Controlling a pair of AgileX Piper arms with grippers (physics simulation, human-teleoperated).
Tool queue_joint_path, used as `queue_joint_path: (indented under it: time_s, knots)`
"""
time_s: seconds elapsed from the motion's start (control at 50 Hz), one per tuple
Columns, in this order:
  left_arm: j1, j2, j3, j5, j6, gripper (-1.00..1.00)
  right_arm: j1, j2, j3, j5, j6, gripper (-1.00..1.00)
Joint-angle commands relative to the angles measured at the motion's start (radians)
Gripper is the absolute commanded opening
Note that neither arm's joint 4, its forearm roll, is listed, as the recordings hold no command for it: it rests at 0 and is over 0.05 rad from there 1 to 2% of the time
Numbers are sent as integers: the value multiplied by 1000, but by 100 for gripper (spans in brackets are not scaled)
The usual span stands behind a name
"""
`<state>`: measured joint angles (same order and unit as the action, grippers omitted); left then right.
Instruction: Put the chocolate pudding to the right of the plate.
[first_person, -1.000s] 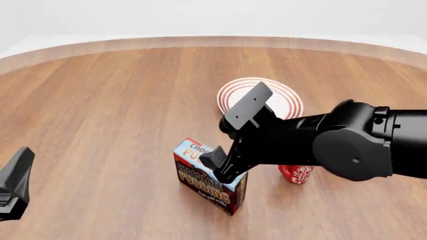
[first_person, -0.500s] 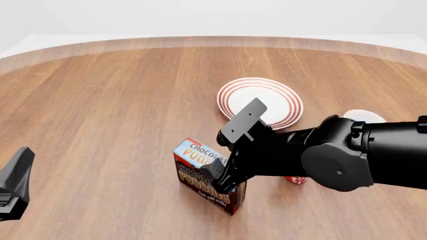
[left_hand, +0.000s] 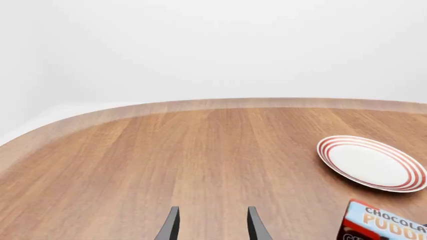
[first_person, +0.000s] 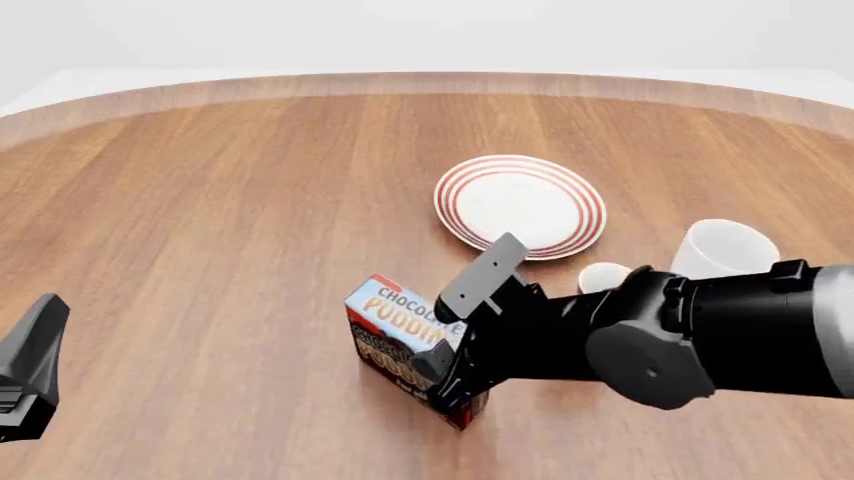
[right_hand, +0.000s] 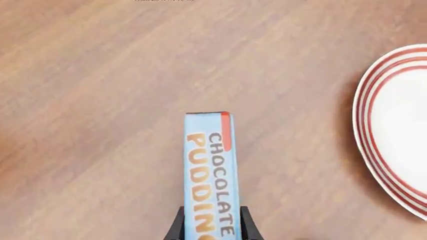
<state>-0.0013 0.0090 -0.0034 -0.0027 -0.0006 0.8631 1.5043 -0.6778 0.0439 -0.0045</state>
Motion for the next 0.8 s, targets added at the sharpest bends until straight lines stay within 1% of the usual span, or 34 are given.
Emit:
queue_joint_path:
  time_s: [0.02, 0.16, 0.3, 0.34, 0.4, 0.44, 0.48, 0.52, 0.54, 0.6, 0.62, 0.66, 0.68, 0.76, 0.78, 0.8]
  knots:
    - [0, 0, 0, 0, 0, 100, -37, -8, 3, -7, -18, -100]
    - [0, 0, 0, 0, 0, 100, -29, -28, 11, -2, -16, -100]
    - [0, 1, -1, 1, 0, 100, -23, -16, 7, -14, -9, -100]
    - [0, 0, -1, 1, 0, 100, -22, -20, 5, -10, -15, -100]
    - [0, 1, -1, 1, -1, 100, -47, -68, -23, 35, -52, -100]
    - [0, 0, -1, 1, 0, 100, -53, -75, -42, 52, -58, -100]
    - [0, 0, -1, 1, 0, 100, -64, -98, -55, 66, -81, -100]
    - [0, 1, -1, 1, 0, 100, -62, -116, -70, 85, -85, -100]
    - [0, 1, -1, 1, 0, 100, -65, -129, -73, 89, -99, -100]
    - [0, 1, -1, 1, 0, 100, -66, -140, -84, 102, -101, -100]
    - [0, 0, -1, 1, 0, 100, -92, -170, -135, 140, -137, -100]
    - [0, 0, -1, 1, 0, 100, -95, -172, -144, 145, -138, -100]
    - [0, 0, -1, 1, 0, 100, -105, -167, -181, 162, -150, -100]
    - [0, 0, -1, 1, 0, 100, -115, -166, -232, 182, -165, -100]
    - [0, 1, -1, 1, 0, 100, -111, -172, -274, 206, -172, -100]
    - [0, 0, -1, 1, 0, 100, -122, -174, -285, 209, -182, -100]
